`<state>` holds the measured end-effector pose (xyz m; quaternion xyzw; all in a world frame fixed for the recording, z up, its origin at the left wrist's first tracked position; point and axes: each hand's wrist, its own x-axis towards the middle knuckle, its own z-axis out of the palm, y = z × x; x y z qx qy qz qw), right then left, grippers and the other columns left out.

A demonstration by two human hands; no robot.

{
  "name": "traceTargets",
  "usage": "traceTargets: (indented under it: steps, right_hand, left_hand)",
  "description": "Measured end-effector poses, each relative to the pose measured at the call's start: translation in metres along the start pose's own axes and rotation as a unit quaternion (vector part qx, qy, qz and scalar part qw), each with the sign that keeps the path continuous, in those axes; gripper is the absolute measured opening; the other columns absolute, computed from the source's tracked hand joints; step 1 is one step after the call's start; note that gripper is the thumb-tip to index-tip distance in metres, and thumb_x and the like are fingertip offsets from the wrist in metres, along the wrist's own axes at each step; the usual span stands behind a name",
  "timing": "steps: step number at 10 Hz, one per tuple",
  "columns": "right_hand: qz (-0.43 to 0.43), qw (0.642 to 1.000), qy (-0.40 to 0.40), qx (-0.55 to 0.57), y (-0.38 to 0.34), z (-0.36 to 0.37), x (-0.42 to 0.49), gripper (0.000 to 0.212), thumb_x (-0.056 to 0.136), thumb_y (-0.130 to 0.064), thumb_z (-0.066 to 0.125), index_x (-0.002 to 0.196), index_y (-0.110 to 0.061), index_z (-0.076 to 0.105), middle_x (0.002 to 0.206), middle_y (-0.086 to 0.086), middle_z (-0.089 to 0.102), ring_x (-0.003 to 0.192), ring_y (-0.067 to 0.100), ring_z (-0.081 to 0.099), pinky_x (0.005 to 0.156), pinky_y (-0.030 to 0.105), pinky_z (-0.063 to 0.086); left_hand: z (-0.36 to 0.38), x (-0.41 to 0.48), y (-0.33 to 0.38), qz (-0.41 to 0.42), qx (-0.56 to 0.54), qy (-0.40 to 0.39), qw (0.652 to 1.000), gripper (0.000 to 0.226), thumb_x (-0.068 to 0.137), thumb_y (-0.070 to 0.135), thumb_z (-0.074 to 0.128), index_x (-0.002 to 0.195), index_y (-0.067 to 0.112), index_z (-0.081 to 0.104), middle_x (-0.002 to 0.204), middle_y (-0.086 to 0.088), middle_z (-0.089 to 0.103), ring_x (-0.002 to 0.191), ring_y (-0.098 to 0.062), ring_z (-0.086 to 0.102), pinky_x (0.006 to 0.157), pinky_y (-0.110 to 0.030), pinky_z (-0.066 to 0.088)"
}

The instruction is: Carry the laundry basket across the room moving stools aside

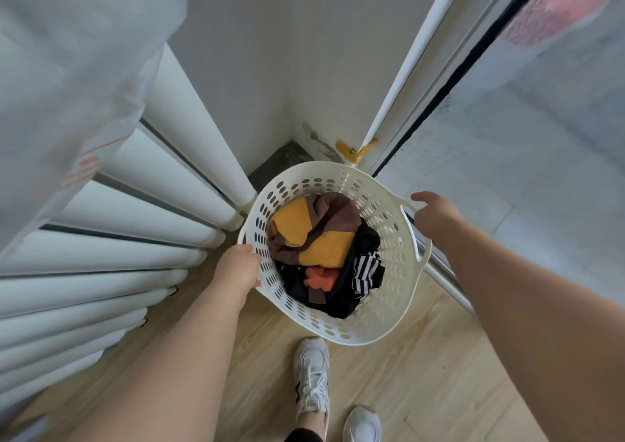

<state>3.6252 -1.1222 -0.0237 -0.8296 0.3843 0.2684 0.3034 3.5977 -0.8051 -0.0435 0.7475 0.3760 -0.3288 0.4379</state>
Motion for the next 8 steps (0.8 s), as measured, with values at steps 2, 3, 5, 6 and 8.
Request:
traceTargets:
  steps: [2,3,5,6,8]
  right_hand:
    - [-0.009,0.995,-0.023,-0.1,0.006,0.002,-0.008,0.079,0.078,0.014,0.032,0.143,-0.031,0.043,0.123,0.01,0.063,0.048,0.015,0.041,0.041,0.024,0.032]
    - [-0.018,0.997,0.005,-0.08,0.013,0.006,-0.003,0.076,0.078,0.014,0.034,0.139,-0.028,0.047,0.129,0.01,0.06,0.049,0.013,0.039,0.041,0.024,0.031]
    - [-0.041,0.997,0.029,-0.053,0.017,0.007,0.0,0.062,0.081,0.009,0.035,0.13,-0.023,0.057,0.12,0.013,0.067,0.085,0.03,0.066,0.064,0.03,0.05]
    - [-0.045,0.997,0.022,-0.058,0.013,0.01,-0.001,0.064,0.081,0.01,0.034,0.132,-0.023,0.055,0.129,0.012,0.062,0.089,0.03,0.063,0.061,0.029,0.05]
    - [-0.031,0.996,0.003,-0.084,0.011,0.014,-0.01,0.07,0.083,0.008,0.037,0.146,-0.021,0.033,0.125,0.013,0.061,0.069,0.022,0.052,0.044,0.024,0.034]
  left_hand:
    - [0.008,0.001,-0.012,0.04,0.052,0.081,0.995,0.049,0.092,0.008,0.04,0.138,0.018,0.052,0.141,-0.012,0.054,0.103,-0.031,0.063,0.089,-0.046,0.057]
    - [0.012,0.0,-0.01,0.058,0.043,0.096,0.993,0.049,0.093,0.008,0.038,0.137,0.021,0.055,0.141,-0.009,0.056,0.097,-0.03,0.068,0.085,-0.044,0.059]
    - [0.003,0.008,-0.012,0.082,0.102,0.109,0.985,0.05,0.095,0.011,0.034,0.141,0.022,0.052,0.137,-0.009,0.06,0.091,-0.03,0.07,0.068,-0.035,0.056]
    - [-0.002,0.012,-0.012,0.079,0.097,0.119,0.985,0.049,0.096,0.01,0.036,0.141,0.02,0.051,0.133,-0.012,0.062,0.078,-0.026,0.068,0.061,-0.031,0.054]
    - [-0.005,0.001,-0.009,0.083,0.129,0.055,0.987,0.052,0.091,0.008,0.048,0.141,0.023,0.05,0.144,-0.012,0.05,0.09,-0.023,0.057,0.069,-0.033,0.055]
